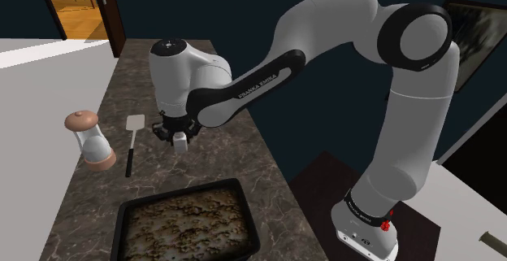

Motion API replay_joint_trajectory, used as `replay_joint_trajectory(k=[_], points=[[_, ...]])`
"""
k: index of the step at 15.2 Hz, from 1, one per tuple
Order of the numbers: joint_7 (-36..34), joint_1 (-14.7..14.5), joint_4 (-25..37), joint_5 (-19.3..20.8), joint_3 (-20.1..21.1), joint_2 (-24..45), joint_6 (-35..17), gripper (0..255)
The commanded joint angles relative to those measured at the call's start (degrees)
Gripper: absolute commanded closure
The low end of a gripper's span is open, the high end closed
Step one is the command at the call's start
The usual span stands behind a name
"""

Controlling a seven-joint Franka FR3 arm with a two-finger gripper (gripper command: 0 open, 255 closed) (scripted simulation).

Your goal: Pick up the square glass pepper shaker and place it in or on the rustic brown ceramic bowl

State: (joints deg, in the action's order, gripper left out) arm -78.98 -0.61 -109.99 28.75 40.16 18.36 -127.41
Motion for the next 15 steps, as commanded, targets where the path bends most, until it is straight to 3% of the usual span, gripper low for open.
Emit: replay_joint_trajectory(k=[1, 15], points=[[0.7, 0.3, 0.4, -0.9, 0.4, -0.8, 0.9, 255], [5.6, 1.7, 5.9, -6.4, 2.4, -5.5, 9.2, 255]])
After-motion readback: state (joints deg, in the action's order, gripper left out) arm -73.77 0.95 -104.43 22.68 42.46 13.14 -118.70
